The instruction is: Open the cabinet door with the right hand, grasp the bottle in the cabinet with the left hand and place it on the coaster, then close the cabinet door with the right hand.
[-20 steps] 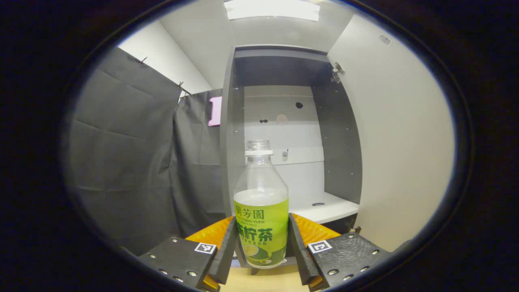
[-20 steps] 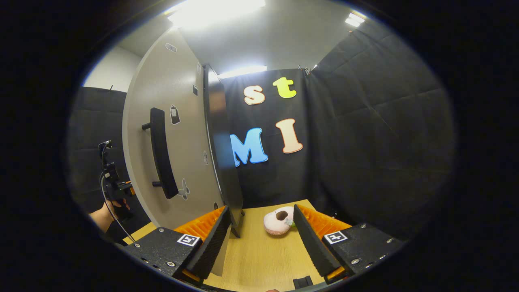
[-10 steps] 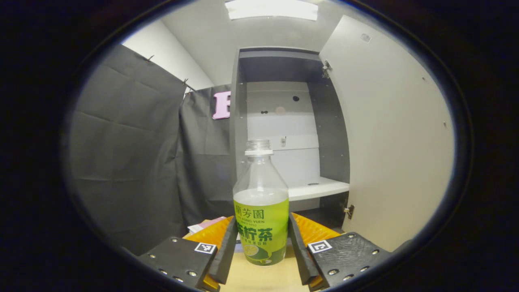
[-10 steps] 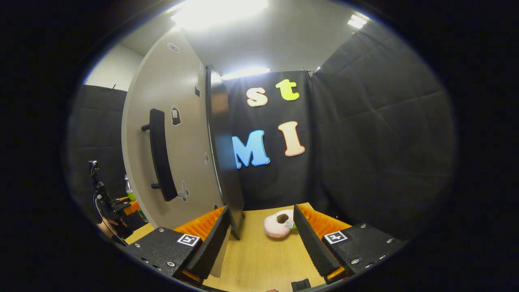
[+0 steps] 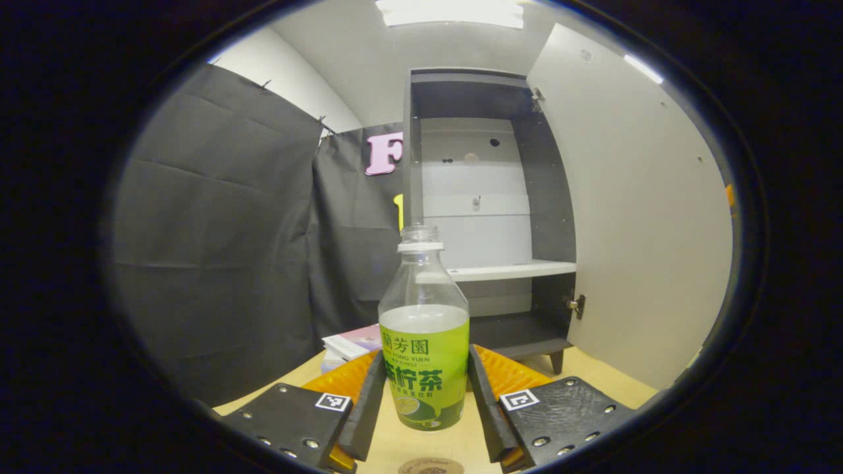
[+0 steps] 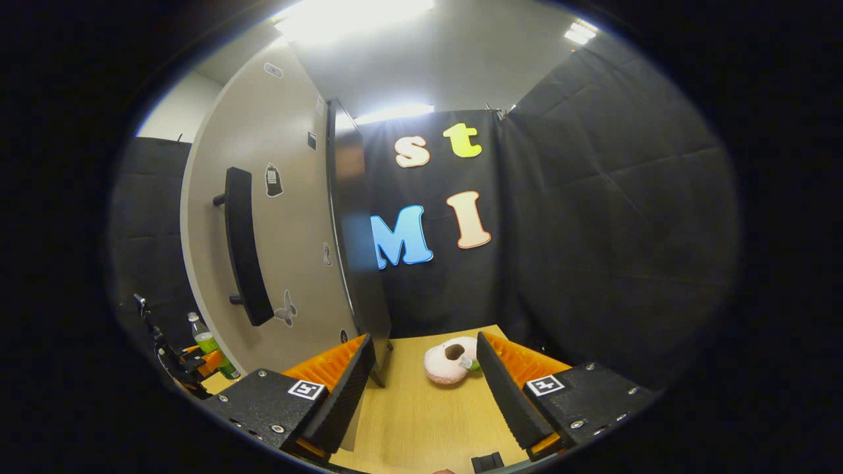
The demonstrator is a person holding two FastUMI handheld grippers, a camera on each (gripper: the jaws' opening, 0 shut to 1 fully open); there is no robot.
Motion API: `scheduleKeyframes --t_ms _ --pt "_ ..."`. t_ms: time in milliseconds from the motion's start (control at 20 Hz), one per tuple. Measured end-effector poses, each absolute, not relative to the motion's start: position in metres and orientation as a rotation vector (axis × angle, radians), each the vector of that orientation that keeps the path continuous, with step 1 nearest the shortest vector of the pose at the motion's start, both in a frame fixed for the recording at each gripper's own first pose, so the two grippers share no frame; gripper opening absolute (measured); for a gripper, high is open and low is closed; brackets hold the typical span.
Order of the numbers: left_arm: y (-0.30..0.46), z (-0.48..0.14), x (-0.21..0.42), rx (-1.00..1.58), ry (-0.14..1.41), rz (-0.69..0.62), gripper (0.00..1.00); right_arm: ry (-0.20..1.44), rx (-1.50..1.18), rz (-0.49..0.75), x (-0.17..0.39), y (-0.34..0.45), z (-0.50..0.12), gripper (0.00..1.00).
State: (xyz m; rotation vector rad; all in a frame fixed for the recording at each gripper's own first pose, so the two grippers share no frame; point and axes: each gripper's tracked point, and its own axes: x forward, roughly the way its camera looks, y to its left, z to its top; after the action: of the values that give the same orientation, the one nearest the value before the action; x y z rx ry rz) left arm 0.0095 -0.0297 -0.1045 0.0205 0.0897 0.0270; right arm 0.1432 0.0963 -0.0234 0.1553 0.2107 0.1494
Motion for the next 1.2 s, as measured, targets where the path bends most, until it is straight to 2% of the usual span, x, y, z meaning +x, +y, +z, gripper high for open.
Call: scheduleKeyframes --t_ms 50,150,250,300,350,400,450,850,900,950,1000,1050,1150,1200 --pt "-0.03 -0.113 0.003 0.019 0.098 0.03 0.71 0.211 0.151 0.15 0.144 0.098 -0.023 0.95" --pt "-0.026 -0.131 -0.008 0.007 0.119 0.041 0.72 0.213 0.138 0.155 0.145 0.102 -0.024 0.95" --pt "-0.023 -0.147 -0.013 0.006 0.135 0.05 0.63 0.217 0.124 0.159 0.146 0.106 -0.025 0.95" --pt "-0.023 -0.152 -0.017 0.0 0.135 0.049 0.67 0.219 0.119 0.16 0.146 0.107 -0.025 0.95" --pt "-0.023 -0.157 -0.022 -0.006 0.135 0.05 0.67 0.219 0.111 0.159 0.146 0.108 -0.025 0.95" --pt "-0.023 -0.162 -0.027 -0.01 0.137 0.052 0.67 0.219 0.105 0.157 0.146 0.109 -0.026 0.91" --pt "-0.024 -0.169 -0.03 -0.013 0.141 0.055 0.67 0.221 0.098 0.155 0.146 0.109 -0.027 0.95" --pt "-0.029 -0.233 -0.038 0.025 0.207 0.068 0.67 0.252 0.073 0.139 0.148 0.11 -0.036 0.95" --pt "-0.029 -0.239 -0.039 0.028 0.214 0.07 0.72 0.255 0.067 0.137 0.148 0.109 -0.036 0.95" --pt "-0.029 -0.246 -0.04 0.03 0.219 0.075 0.67 0.258 0.061 0.137 0.148 0.111 -0.038 0.95" --pt "-0.028 -0.25 -0.041 0.033 0.22 0.079 0.67 0.26 0.055 0.141 0.149 0.113 -0.039 0.91" --pt "-0.027 -0.255 -0.042 0.037 0.224 0.084 0.67 0.261 0.049 0.144 0.149 0.114 -0.039 0.95" --pt "-0.025 -0.265 -0.044 0.043 0.232 0.092 0.67 0.27 0.037 0.159 0.15 0.121 -0.042 0.95" --pt "-0.025 -0.268 -0.045 0.042 0.239 0.094 0.72 0.275 0.032 0.169 0.152 0.125 -0.043 0.95"
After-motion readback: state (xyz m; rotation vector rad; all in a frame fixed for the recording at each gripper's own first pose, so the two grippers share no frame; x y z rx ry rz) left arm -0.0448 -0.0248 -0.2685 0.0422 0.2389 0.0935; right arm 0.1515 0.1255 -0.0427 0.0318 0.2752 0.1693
